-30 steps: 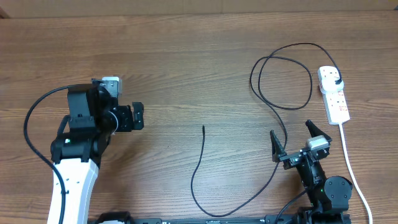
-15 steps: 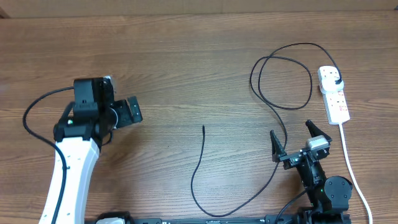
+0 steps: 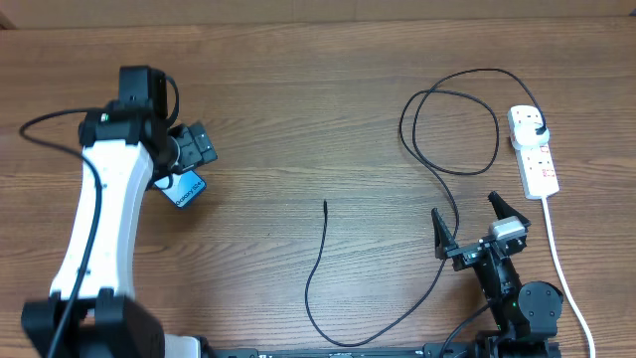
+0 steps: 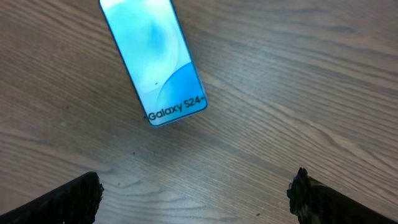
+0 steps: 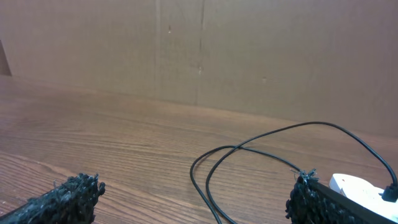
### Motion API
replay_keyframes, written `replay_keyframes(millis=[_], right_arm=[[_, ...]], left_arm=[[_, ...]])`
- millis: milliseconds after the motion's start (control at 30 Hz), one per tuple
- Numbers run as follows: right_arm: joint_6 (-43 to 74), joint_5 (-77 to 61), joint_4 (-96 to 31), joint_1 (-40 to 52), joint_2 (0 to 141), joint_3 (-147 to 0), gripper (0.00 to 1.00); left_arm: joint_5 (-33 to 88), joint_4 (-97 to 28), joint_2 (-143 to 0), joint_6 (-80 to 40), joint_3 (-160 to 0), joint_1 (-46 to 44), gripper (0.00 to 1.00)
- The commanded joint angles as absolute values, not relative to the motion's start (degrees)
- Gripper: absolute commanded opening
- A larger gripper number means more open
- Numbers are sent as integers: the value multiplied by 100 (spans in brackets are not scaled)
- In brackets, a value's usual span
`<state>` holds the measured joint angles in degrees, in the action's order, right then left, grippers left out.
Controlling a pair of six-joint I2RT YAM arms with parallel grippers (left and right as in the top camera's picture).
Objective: Plug charger to phone and switch on socket
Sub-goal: 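Move the left gripper forward over the Galaxy S24 phone, then lower the left gripper onto the phone and align fingers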
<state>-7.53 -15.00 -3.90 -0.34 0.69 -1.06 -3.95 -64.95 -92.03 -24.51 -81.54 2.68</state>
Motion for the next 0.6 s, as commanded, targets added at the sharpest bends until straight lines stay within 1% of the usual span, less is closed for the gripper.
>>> replay_keyframes(millis=[0,300,333,367,400,433,467,500,533,567], right_arm=[[-760,-1466,-355,-1,16,-45,100],[-760,-1468,-355,-1,16,-45,100],[-760,-1468,-355,-1,16,-45,100],[-760,-1468,-355,-1,16,-45,100],[-760,-1466,-355,-1,16,-45,100],[-760,-1466,-355,-1,16,-45,100],[-760,-1466,-355,-1,16,-45,100],[-760,-1466,-355,-1,16,-45,100],[-760,-1468,-355,-1,16,-45,100],[-760,-1466,-355,-1,16,-45,100]], left_arm=[[-510,-6683,-9703,-2733,-8611,294,100],[-510,-6593,-10597,-2788,-8884,298,100],[-510,-6569,-10663,-2823,-8884,298,86],[-510,-6549,-10709,-2856,-8884,298,62],[-508,-6523,-10753,-2884,-8884,298,51],[-508,-6499,-10779,-2919,-8884,298,47],[-508,-6455,-10801,-2941,-8884,298,55],[-508,-6420,-10809,-2945,-8884,298,86],[-508,-6370,-10814,-2965,-8884,298,100],[-506,-6331,-10814,-2991,-8884,298,100]])
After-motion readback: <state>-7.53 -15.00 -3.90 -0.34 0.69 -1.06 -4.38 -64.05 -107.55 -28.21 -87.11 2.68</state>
